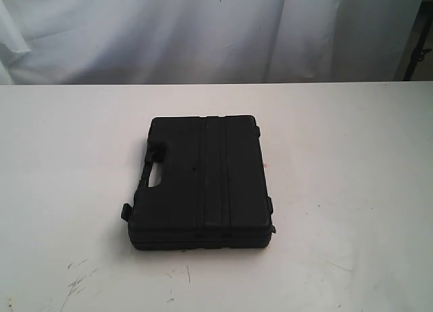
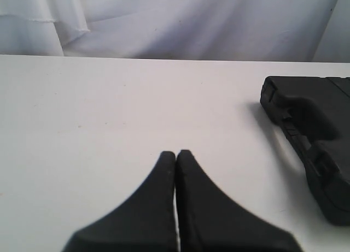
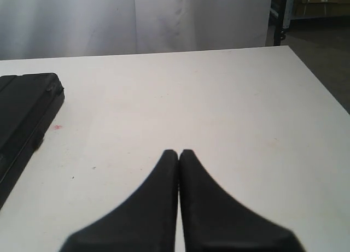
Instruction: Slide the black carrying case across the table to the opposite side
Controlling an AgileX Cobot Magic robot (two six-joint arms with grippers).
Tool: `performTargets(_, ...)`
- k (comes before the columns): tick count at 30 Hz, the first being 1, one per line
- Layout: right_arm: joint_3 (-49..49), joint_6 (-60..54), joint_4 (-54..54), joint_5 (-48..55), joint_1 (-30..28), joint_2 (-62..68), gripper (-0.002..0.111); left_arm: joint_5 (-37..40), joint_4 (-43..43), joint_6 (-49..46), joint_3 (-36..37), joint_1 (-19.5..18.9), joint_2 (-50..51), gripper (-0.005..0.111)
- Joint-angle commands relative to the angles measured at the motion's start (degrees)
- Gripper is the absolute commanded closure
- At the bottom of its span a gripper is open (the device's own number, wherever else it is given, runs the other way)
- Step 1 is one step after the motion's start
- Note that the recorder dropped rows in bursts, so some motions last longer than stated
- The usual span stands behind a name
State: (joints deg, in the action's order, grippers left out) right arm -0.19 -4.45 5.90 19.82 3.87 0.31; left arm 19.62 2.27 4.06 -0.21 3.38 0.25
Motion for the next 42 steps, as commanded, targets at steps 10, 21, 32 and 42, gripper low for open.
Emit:
performTargets(10, 0.2, -0.1, -0.5, 0.0, -0.5, -0.3, 0.108, -29.3, -6.1, 0.4, 0.2, 0.0, -0.2, 0.107)
performTargets(21, 0.2, -0.1, -0.5, 0.0, -0.5, -0.3, 0.108, -28.7, -6.1, 0.4, 0.2, 0.0, -0.2, 0.107)
performTargets(32, 0.2, -0.1, -0.5, 0.0, -0.5, -0.3, 0.108, -13.0, -6.3, 0.5, -16.2, 0.0, 7.8, 0.107)
performTargets(42, 0.2, -0.2, -0.5, 0.0, -0.5, -0.3, 0.108, 11.9, -6.4, 0.4, -35.0, 0.0, 30.2, 0.107)
